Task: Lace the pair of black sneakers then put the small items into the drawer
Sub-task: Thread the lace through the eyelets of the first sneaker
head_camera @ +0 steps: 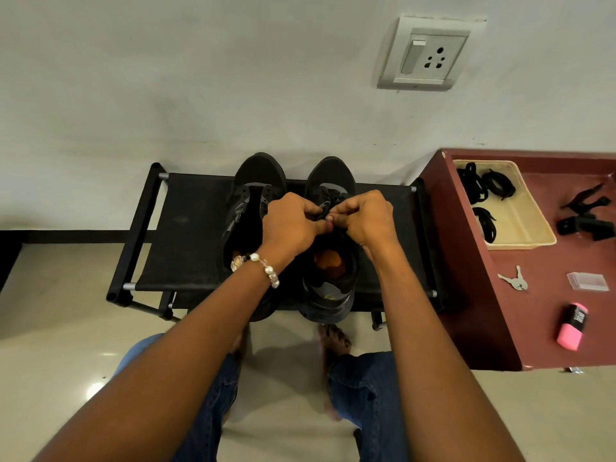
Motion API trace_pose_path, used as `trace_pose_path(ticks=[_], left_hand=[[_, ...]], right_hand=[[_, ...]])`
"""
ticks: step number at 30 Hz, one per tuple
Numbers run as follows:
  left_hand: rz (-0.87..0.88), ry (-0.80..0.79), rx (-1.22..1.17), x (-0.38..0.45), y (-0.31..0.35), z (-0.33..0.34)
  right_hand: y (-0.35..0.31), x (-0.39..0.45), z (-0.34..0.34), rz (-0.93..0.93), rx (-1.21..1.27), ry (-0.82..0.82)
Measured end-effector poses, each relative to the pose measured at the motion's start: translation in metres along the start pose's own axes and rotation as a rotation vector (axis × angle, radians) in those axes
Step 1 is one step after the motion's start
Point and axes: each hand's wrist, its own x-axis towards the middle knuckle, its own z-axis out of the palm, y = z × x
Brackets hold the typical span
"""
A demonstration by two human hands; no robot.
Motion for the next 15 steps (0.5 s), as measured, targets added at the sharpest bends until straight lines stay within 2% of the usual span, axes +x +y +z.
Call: trace_pose_path(ticks=[2, 5, 9, 15], left_hand=[[-0.03, -0.071, -0.099, 0.004, -0.001, -0.004], [-0.048, -0.053, -0.121, 0.007, -0.001, -0.004], [-0.006, 0.055, 0.007, 0.008, 0.0, 0.003], [-0.03, 0.076, -0.053, 0.011, -0.002, 0.003]], right_hand=[[0.002, -0.001, -0.004, 0.023, 0.051, -0.034], [0.003, -0.002, -0.009, 0.02, 0.022, -0.092], [0.004, -0.002, -0.005, 0.035, 0.114, 0.015], [0.006, -0.005, 0.009, 0.037, 0.158, 0.101]])
